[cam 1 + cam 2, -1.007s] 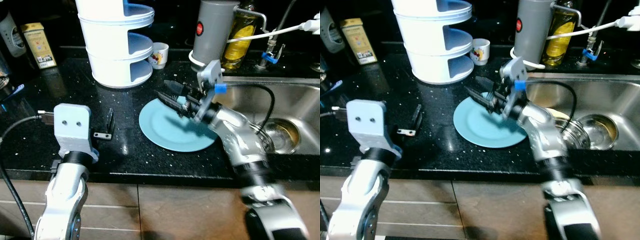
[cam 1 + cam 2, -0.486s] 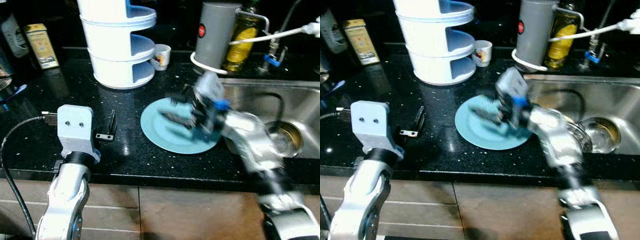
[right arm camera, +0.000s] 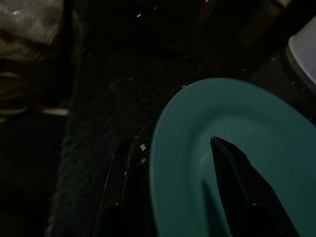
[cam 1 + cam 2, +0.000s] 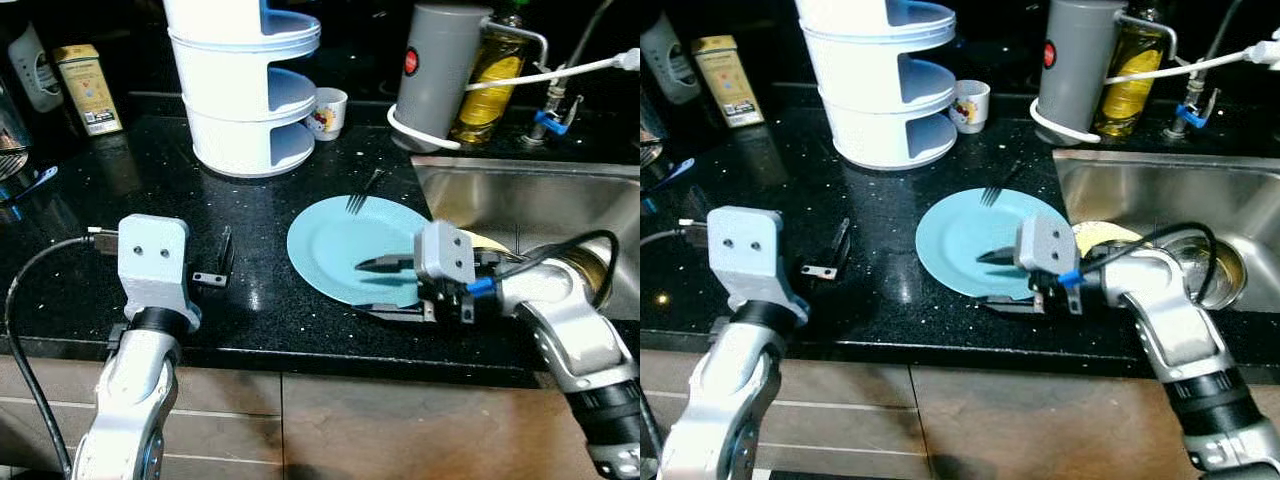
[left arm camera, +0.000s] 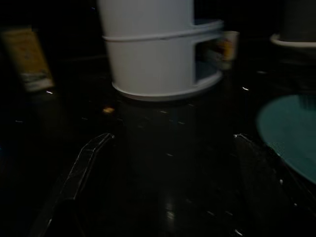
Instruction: Kitchen organization
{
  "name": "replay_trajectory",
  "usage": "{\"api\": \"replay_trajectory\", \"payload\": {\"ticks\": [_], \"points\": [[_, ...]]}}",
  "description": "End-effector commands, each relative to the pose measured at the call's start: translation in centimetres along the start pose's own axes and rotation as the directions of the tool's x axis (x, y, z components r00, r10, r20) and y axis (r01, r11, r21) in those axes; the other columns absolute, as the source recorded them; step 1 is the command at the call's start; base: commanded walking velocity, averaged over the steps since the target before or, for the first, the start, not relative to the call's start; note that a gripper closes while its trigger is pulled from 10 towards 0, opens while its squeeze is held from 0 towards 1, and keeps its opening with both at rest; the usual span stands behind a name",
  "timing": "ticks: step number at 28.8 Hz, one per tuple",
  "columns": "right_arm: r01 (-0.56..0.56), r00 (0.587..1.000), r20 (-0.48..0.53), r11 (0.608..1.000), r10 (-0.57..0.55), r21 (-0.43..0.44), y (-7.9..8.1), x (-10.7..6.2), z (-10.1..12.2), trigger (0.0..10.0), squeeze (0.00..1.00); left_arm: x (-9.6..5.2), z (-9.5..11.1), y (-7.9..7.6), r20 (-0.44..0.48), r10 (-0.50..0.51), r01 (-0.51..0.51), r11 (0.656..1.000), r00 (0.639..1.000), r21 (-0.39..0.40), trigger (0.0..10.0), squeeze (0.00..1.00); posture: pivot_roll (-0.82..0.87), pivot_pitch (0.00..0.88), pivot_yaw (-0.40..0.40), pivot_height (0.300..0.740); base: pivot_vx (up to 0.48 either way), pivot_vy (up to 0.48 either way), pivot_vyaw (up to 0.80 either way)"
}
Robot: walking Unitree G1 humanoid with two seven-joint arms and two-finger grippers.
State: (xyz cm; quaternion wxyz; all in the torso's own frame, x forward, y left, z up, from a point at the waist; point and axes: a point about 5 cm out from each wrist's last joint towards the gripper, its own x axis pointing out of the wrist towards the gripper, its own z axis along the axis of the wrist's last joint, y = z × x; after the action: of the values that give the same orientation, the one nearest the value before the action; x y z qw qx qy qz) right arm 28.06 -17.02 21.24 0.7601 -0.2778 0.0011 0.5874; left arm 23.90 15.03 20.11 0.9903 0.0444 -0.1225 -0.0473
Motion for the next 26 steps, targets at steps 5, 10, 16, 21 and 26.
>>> {"api": "replay_trajectory", "payload": {"ticks": [5,10,16,21,26], "points": [[-0.011,1.0,-0.027,1.0,0.01,-0.014,0.8,-1.6,0.5,10.0,0.0,-1.1,-1.1,-1.4,-0.069,-0.157,0.152,0.986,0.985,-0.072,10.0,0.0,0.08,0.0,-0.019,0.74,0.0,0.0,0.0],[-0.012,0.998,-0.067,0.998,0.008,-0.061,1.2,-1.6,0.7,10.0,0.0,-1.5,-1.2,-0.1,-0.092,-0.151,0.143,0.986,0.984,-0.087,10.0,0.0,0.08,0.0,-0.011,0.74,0.0,0.0,0.0],[-0.009,0.982,-0.188,0.989,-0.018,-0.145,1.5,-1.2,-0.1,10.0,0.0,-2.7,-1.5,0.3,-0.167,-0.265,0.248,0.962,0.95,-0.116,10.0,0.0,0.08,0.0,-0.014,0.74,0.0,0.0,0.0],[0.075,0.968,-0.22,0.976,-0.121,-0.206,0.5,-0.7,-0.5,10.0,0.0,-3.5,-1.6,0.1,-0.204,-0.355,0.331,0.933,0.912,-0.143,10.0,0.0,0.07,0.0,-0.017,0.74,0.0,0.0,0.0],[0.161,0.955,-0.203,0.953,-0.216,-0.258,-0.6,0.0,-0.2,10.0,0.0,-4.1,-1.3,-0.3,-0.213,-0.431,0.4,0.9,0.877,-0.176,10.0,0.0,0.08,0.0,-0.018,0.74,0.0,0.0,0.0]]}}
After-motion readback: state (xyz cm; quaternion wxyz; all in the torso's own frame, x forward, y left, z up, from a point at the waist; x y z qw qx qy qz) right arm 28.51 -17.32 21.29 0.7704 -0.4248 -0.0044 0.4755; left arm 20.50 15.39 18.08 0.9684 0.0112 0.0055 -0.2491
